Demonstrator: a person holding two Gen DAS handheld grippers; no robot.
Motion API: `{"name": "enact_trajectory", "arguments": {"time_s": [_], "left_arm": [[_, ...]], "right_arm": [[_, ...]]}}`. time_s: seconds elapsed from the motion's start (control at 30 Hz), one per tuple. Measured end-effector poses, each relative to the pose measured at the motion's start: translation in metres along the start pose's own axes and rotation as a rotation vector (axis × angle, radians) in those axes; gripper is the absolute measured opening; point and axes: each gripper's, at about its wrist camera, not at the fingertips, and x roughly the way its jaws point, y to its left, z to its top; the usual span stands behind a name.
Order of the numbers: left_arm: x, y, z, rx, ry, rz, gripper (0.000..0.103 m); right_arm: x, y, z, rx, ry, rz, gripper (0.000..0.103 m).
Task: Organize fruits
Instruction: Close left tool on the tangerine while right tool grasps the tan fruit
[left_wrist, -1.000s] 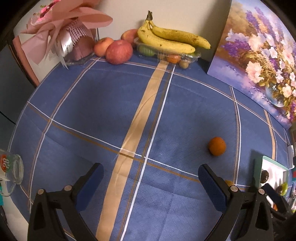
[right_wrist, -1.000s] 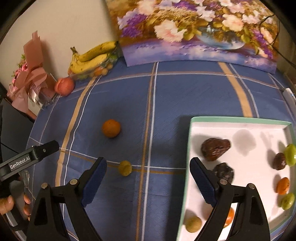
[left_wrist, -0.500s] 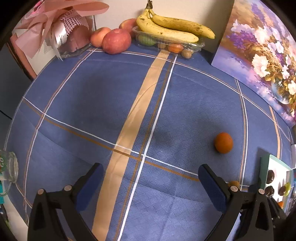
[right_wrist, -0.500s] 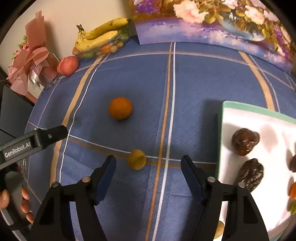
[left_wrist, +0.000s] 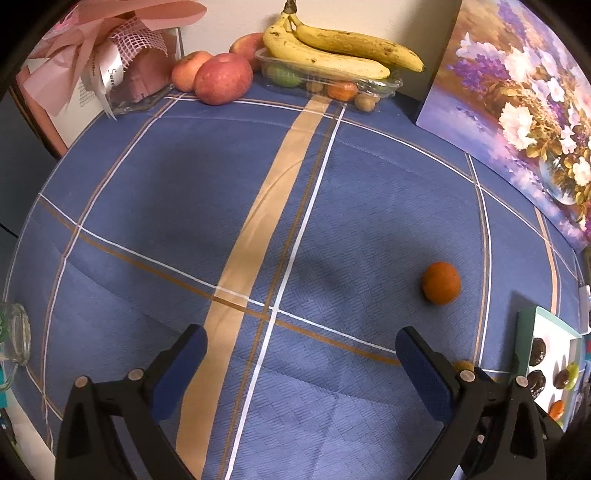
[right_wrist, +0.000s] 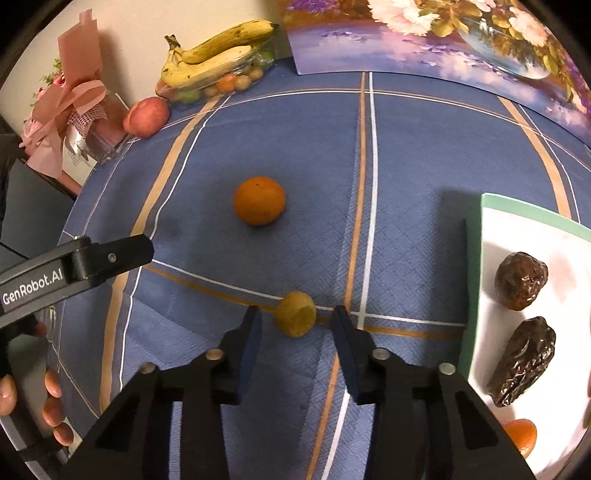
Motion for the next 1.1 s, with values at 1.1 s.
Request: {"name": "enact_trajectory", "arguments": {"time_s": [1.1], "left_arm": [[0.012, -0.048, 0.017, -0.034, -0.053, -0.233, 0.084]], "right_arm": [[-0.072, -0.063, 0.014, 0.134, -0.175, -0.066, 0.024]]}}
